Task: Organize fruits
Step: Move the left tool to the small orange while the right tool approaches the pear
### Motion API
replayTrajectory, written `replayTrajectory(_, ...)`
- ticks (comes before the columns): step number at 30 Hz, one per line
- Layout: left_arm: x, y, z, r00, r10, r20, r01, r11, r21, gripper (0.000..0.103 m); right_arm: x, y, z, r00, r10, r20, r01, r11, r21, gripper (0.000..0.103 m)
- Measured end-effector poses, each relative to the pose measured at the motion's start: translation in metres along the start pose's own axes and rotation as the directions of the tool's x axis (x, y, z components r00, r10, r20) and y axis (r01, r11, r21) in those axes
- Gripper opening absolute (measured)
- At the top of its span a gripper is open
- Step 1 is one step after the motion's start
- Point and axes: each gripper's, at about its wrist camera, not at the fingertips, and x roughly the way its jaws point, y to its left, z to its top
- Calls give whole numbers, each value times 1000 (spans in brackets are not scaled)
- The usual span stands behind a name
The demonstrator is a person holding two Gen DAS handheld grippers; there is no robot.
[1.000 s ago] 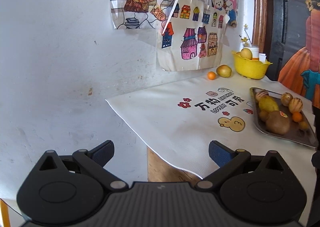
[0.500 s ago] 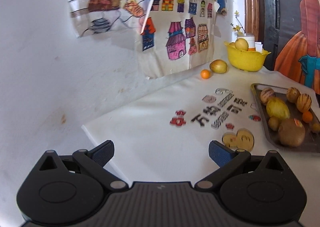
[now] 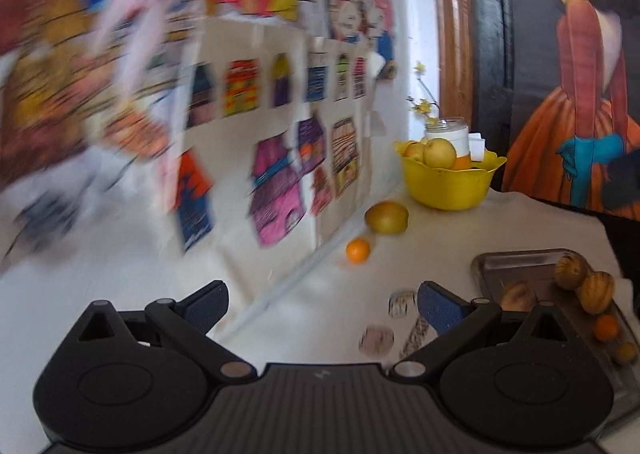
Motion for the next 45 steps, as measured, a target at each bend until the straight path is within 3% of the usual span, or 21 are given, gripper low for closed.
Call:
replayTrajectory(4, 50, -22, 9, 1000, -20, 0, 20, 996, 83, 103, 63, -22, 36, 997, -53, -60, 52, 999, -12, 102)
replayTrajectory(9, 105, -37, 7, 998, -68, -11, 69, 989, 131, 103, 135, -51, 60, 996, -26, -89, 29, 999, 32, 102)
replayTrajectory(13, 144, -36, 5, 993, -112, -37, 116, 984, 135, 103, 185, -67, 68, 995, 2, -99, 7, 996, 91, 102)
replayTrajectory(21, 196, -33, 8, 989, -132, -58, 139, 980, 142, 103, 260, -74, 75, 994, 24, -105, -11, 992, 124, 99)
replayTrajectory(30, 224, -43, 7, 985, -158, -67, 168, 970, 179, 98, 310, -85, 69, 993, 13, -120, 6, 987, 159, 90)
replayTrajectory(45, 253, -57, 1, 990, -95, -100, 117, 962, 246, 76, 335, -105, 53, 994, 63, -95, -44, 980, 195, 78)
